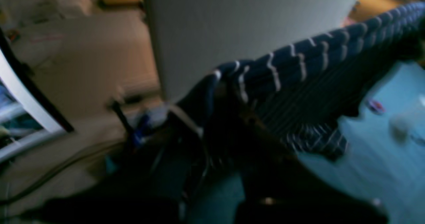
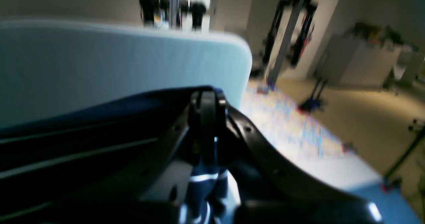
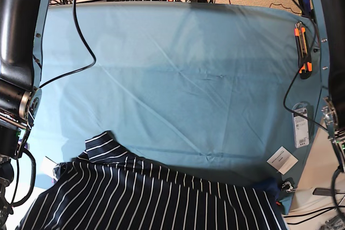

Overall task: Layout the t-shirt on the table in an organized manner, then fold the t-shirt properly
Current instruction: 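Lift the shirt with both grippers and raise it above the table, then lay the lifted shirt down flat, drawing both grippers apart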

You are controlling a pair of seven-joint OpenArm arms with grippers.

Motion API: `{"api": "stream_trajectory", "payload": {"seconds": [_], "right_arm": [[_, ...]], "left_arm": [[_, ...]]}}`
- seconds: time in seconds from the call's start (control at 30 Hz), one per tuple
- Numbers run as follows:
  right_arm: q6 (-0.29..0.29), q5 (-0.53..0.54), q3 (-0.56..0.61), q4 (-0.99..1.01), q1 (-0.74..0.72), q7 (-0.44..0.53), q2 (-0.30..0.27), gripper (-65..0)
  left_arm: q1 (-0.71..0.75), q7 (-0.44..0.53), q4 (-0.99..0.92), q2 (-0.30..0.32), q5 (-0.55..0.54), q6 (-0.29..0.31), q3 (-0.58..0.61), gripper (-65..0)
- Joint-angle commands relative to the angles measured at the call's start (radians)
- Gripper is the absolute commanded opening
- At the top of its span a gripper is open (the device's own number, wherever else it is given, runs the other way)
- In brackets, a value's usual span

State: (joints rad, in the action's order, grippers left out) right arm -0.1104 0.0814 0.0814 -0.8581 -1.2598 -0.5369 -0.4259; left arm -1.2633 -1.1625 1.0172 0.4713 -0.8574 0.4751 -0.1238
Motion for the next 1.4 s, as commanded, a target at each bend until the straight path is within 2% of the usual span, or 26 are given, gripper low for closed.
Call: {"api": "stream_trajectory", "payload": {"seconds": [0.0, 0.07, 0.2, 0.3, 0.37, 0.5, 0.63, 0.83, 0.97, 1.13, 1.37], "right_arm": [[0.003, 0.024, -0.005, -0.039, -0.046, -0.011, -0.023, -65.0], [-0.035, 0.103, -0.005, -0.08, -0.046, -0.122, -0.039, -65.0], [-0.089, 0.223, -0.005, -0.204, -0.046, -0.346, -0.074, -65.0], [-0.101, 0.292, -0.005, -0.327, -0.046, -0.539, -0.101, -65.0], [-0.126, 0.298, -0.006, -0.399, -0.046, -0.611, -0.108, -65.0], [-0.138, 0.333, -0.018, -0.46, -0.011, -0.674, -0.135, -65.0], [-0.164, 0.359, -0.069, -0.507, 0.125, -0.716, -0.137, -65.0], [-0.225, 0.488, -0.234, -0.576, 0.385, -0.742, -0.136, -65.0], [-0.278, 0.584, -0.34, -0.671, 0.583, -0.766, -0.136, -65.0], [-0.312, 0.639, -0.385, -0.83, 0.856, -0.773, -0.136, -65.0], [-0.313, 0.641, -0.393, -1.04, 1.197, -0.775, -0.105, -65.0]], "left_arm": [[-0.046, -0.015, 0.014, 0.018, -0.042, -0.006, -0.005, -65.0], [-0.046, -0.072, 0.014, 0.04, -0.091, -0.006, -0.005, -65.0], [-0.046, -0.124, 0.014, 0.11, -0.176, -0.005, -0.005, -65.0], [-0.031, -0.156, 0.014, 0.171, -0.253, 0.022, -0.004, -65.0], [-0.001, -0.169, 0.014, 0.201, -0.298, 0.024, -0.004, -65.0], [0.114, -0.202, 0.015, 0.231, -0.365, 0.052, -0.003, -65.0], [0.291, -0.234, 0.015, 0.265, -0.444, 0.077, -0.003, -65.0], [0.521, -0.234, 0.016, 0.311, -0.566, 0.103, -0.005, -65.0], [0.639, -0.234, 0.018, 0.307, -0.573, 0.103, -0.01, -65.0], [0.778, -0.234, 0.038, 0.307, -0.573, 0.103, -0.01, -65.0], [1.004, -0.234, 0.152, 0.262, -0.56, 0.103, -0.015, -65.0]]}}
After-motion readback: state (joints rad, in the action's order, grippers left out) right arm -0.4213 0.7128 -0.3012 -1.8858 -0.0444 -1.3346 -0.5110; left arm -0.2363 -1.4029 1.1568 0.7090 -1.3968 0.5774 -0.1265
